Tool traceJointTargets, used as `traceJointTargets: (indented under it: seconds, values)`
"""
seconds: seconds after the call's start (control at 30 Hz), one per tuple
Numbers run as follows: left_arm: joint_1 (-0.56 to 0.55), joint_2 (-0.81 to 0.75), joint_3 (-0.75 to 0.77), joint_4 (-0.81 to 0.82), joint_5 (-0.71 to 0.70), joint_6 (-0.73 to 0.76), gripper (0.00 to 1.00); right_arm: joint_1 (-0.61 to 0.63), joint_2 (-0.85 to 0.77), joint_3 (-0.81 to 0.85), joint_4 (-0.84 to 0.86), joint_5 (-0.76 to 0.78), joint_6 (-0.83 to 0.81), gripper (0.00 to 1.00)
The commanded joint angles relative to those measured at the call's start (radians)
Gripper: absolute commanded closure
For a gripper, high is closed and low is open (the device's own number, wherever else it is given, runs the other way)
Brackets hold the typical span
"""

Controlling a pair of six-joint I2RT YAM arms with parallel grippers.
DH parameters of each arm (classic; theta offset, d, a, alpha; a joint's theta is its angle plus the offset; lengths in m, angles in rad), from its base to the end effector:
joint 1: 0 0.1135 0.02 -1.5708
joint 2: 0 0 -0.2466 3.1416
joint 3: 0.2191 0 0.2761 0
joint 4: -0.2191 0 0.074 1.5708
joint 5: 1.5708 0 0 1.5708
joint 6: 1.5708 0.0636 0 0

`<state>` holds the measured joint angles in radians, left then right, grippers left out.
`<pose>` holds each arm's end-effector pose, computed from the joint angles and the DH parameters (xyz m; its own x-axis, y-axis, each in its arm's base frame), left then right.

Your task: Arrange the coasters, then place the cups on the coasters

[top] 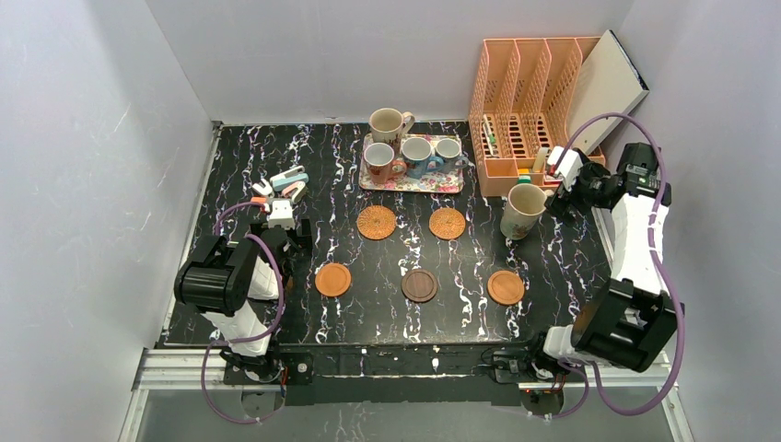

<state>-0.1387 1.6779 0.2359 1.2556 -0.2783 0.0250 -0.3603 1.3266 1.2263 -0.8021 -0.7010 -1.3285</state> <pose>0.2731 -0.0205 0.0741 -0.1868 0.0504 -0.9811 -0.1298 0.9887 0.0755 0.3050 -0.0711 0.2893 -0.0747 -0.7647 -0.6401 -0.7381 0.4740 -0.4802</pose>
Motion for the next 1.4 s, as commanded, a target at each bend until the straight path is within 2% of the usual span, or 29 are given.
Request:
traceJointTargets:
  seconds: [0.0,0.67,1.0,1.37]
  values:
    - [0.005,-0.001,0.016,0.016,-0.032,-0.008,0.02,-0.01,0.058,0.06,-0.064,0.017,-0.062,0.02]
    - [0.005,-0.001,0.016,0.014,-0.032,-0.008,0.02,-0.014,0.345,0.268,-0.087,-0.002,-0.095,0.02]
    - [0.005,-0.001,0.016,0.015,-0.032,-0.008,0.02,-0.014,0.53,0.415,-0.256,0.008,-0.268,0.04]
    - [0.005,-0.001,0.016,0.015,-0.032,-0.008,0.02,-0.01,0.568,0.37,-0.29,-0.067,-0.417,0.03]
